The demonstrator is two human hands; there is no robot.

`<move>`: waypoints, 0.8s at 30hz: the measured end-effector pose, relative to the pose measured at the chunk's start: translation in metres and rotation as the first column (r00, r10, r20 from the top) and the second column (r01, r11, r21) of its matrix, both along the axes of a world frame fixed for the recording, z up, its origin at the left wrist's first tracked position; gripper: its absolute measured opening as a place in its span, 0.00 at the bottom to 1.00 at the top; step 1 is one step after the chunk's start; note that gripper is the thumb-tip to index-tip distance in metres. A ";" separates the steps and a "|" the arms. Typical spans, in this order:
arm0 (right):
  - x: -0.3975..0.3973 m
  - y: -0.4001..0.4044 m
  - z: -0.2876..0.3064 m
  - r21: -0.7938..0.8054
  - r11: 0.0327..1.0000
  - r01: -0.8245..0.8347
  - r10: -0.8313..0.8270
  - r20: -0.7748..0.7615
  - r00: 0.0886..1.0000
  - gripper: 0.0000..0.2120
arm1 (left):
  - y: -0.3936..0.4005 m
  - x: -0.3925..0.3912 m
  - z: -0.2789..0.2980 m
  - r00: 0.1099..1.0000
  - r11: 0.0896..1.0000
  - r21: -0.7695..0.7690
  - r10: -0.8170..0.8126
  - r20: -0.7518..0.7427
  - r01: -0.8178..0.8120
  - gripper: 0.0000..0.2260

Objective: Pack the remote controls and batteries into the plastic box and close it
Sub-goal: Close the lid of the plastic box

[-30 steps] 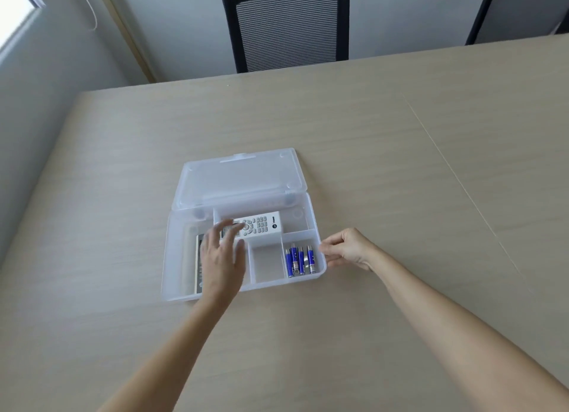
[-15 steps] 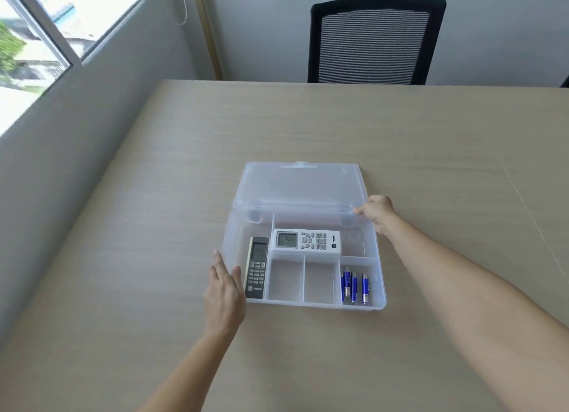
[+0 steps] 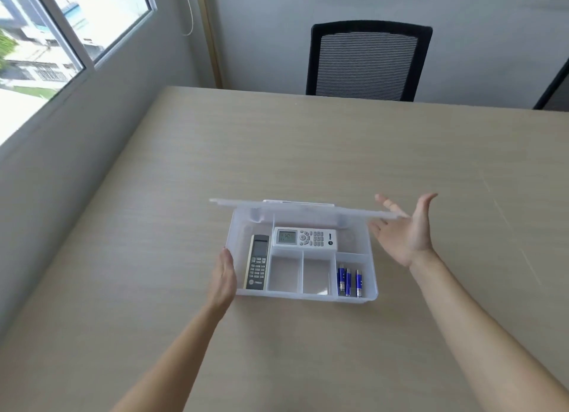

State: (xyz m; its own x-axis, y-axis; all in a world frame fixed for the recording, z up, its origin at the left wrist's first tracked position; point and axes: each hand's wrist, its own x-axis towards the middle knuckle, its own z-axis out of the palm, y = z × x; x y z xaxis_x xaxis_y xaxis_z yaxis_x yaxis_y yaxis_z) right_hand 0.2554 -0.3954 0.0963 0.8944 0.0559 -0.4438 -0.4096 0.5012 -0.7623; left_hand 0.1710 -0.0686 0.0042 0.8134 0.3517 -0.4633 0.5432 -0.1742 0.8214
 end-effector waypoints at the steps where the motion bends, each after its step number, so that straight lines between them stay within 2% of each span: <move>1: -0.016 -0.001 0.006 -0.033 0.997 -0.069 0.068 -0.035 0.997 0.46 | 0.008 0.001 0.005 0.992 0.967 -0.227 0.101 -0.073 -0.115 0.30; 2: -0.030 -0.001 0.005 -0.100 0.984 -0.145 0.140 -0.056 0.989 0.40 | 0.017 0.001 0.006 0.973 0.888 -0.404 0.175 -0.148 -0.221 0.34; 3: -0.044 0.004 0.006 -0.177 0.959 -0.221 0.210 -0.076 0.975 0.35 | 0.026 -0.001 0.007 0.960 0.812 -0.514 0.209 -0.186 -0.277 0.39; 4: -0.055 0.007 -0.001 -0.267 0.922 -0.280 0.263 -0.098 0.960 0.33 | 0.032 -0.005 0.011 0.960 0.775 -0.567 0.211 -0.185 -0.279 0.42; 6: -0.071 0.012 -0.020 -0.468 0.827 -0.313 0.268 -0.160 0.950 0.43 | 0.035 -0.011 0.015 0.985 0.793 -0.585 0.119 -0.124 -0.170 0.44; 9: -0.084 0.020 -0.043 -0.717 0.595 -0.363 0.249 -0.265 0.932 0.60 | 0.021 -0.019 0.024 0.998 0.929 -0.370 -0.043 -0.040 0.025 0.40; 11: -0.091 0.031 -0.049 -0.773 0.473 -0.422 0.273 -0.327 0.905 0.69 | 0.012 -0.022 0.022 0.992 0.984 -0.131 -0.124 0.002 0.123 0.40; 14: -0.097 0.044 -0.052 -0.842 0.341 -0.417 0.252 -0.346 0.904 0.67 | 0.003 -0.023 0.011 0.983 0.975 0.127 -0.175 -0.049 0.180 0.49; 21: -0.092 0.045 -0.067 -0.866 0.308 -0.394 0.192 -0.349 0.917 0.67 | 0.004 -0.020 -0.007 0.978 0.948 0.247 -0.180 -0.107 0.202 0.56; 24: -0.093 0.046 -0.072 -0.868 0.294 -0.400 0.189 -0.358 0.915 0.67 | -0.001 -0.023 0.003 0.955 0.883 0.378 -0.209 -0.210 0.277 0.55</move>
State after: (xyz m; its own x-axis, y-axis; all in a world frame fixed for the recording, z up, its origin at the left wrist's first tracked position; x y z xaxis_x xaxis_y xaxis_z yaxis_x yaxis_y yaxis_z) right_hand 0.1626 -0.3498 0.0240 0.8217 -0.2305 -0.5212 -0.5303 -0.6442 -0.5511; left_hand 0.1484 -0.0697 0.0069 0.8248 0.3348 -0.4557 0.5581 -0.6120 0.5604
